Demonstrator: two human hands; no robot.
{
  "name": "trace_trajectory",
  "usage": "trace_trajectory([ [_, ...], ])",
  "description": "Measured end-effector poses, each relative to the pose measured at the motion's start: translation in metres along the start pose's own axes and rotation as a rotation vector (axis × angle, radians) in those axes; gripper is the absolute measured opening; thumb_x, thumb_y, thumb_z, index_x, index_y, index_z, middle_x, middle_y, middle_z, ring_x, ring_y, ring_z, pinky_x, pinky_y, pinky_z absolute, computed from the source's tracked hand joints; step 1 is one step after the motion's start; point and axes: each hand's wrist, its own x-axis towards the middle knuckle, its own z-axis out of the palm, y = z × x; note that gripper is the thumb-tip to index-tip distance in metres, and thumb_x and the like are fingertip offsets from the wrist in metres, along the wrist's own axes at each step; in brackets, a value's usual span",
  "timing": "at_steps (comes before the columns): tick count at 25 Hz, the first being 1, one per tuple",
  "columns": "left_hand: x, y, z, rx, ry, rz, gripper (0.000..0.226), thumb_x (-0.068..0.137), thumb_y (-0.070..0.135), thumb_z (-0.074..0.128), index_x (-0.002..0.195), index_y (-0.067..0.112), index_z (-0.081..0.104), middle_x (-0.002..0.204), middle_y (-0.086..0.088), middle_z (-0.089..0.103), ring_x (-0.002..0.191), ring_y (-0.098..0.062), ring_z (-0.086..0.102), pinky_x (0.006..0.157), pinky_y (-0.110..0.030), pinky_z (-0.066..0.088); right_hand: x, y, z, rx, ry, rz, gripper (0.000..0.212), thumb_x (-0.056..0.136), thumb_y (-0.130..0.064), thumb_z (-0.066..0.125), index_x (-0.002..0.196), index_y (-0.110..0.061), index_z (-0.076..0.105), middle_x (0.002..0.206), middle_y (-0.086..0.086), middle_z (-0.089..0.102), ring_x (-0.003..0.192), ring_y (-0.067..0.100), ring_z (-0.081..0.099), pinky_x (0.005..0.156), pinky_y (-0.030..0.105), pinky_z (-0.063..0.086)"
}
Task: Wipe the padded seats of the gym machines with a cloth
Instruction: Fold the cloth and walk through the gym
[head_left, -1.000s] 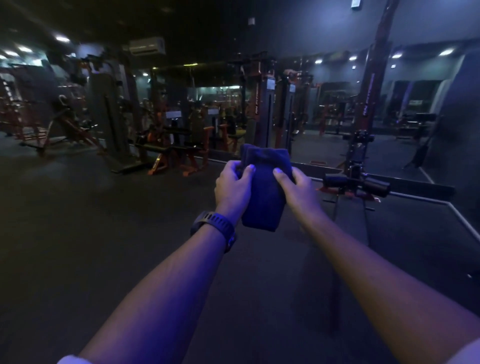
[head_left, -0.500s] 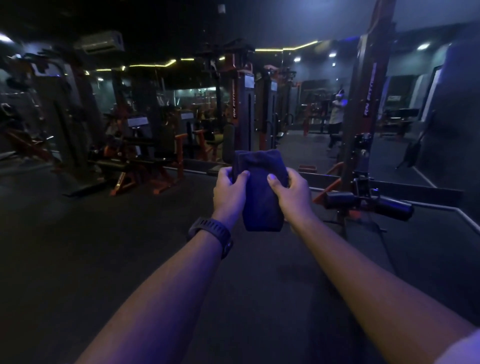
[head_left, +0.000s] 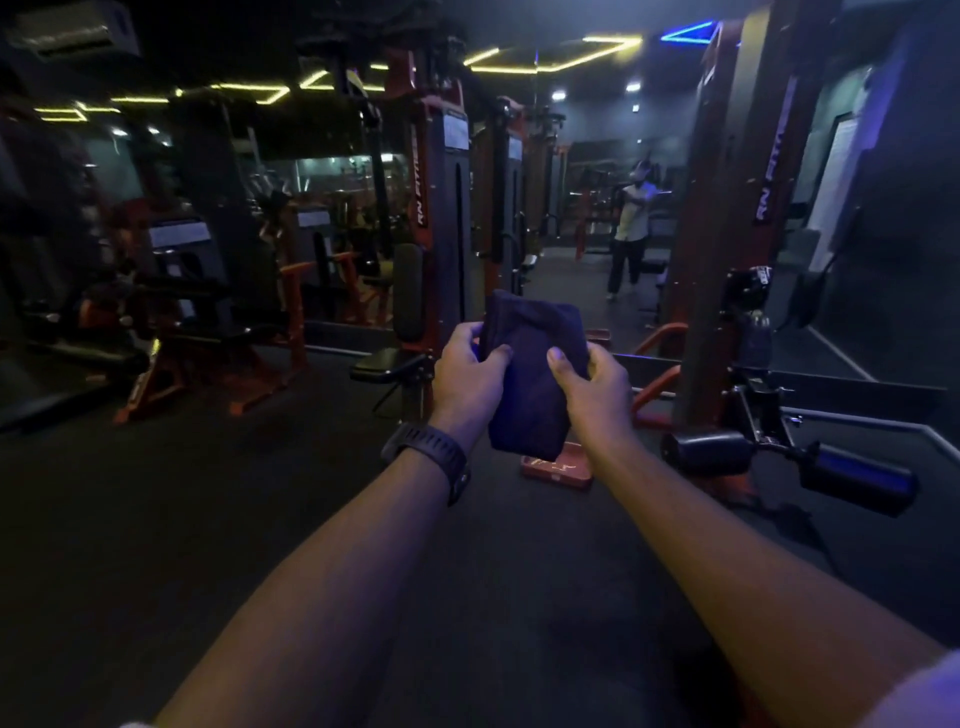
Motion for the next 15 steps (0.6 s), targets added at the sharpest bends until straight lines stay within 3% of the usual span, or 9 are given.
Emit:
trace_trajectory([
  [2, 0.087, -0.03, 0.031, 0.007, -0.017, -0.013, 0.02, 0.087, 0.028, 0.069, 0.104, 0.033, 0.06, 0.098, 0.009, 0.07, 0.096, -0.018, 0.068, 0.092, -0.045, 0.056, 0.083, 0.037, 0.025, -0.034, 0.016, 0.001, 0.007, 0.093, -0.034, 0.069, 0.093, -0.027, 0.067, 0.091, -0.005, 0.075, 0.088, 0.016, 0.071, 0.083, 0.051, 0.058],
  [5, 0.201, -0.066, 0.08, 0.013, -0.033, -0.046, 0.017, 0.076, 0.041, 0.063, 0.092, 0.038, 0.061, 0.097, 0.011, 0.072, 0.095, -0.018, 0.069, 0.09, -0.045, 0.057, 0.195, 0.081, 0.048, -0.072, 0.027, 0.028, 0.02, 0.087, -0.043, 0.069, 0.099, -0.026, 0.068, 0.093, -0.004, 0.075, 0.089, 0.015, 0.071, 0.083, 0.051, 0.058],
  [9, 0.336, -0.12, 0.159, 0.013, -0.087, -0.044, 0.015, 0.093, 0.023, 0.067, 0.106, 0.03, 0.062, 0.098, 0.01, 0.068, 0.095, -0.015, 0.067, 0.09, -0.044, 0.057, 0.342, 0.167, 0.072, -0.105, 0.054, 0.054, 0.012, 0.091, -0.039, 0.067, 0.094, -0.028, 0.067, 0.092, -0.005, 0.075, 0.089, 0.015, 0.071, 0.083, 0.051, 0.059],
  [15, 0.552, -0.241, 0.3, 0.055, -0.12, -0.104, 0.018, 0.093, 0.02, 0.068, 0.11, 0.022, 0.065, 0.098, 0.006, 0.07, 0.096, -0.018, 0.068, 0.09, -0.045, 0.057, 0.568, 0.328, 0.102, -0.118, 0.079, 0.112, 0.008, 0.09, -0.037, 0.067, 0.09, -0.028, 0.066, 0.091, -0.003, 0.074, 0.09, 0.018, 0.071, 0.085, 0.051, 0.057],
])
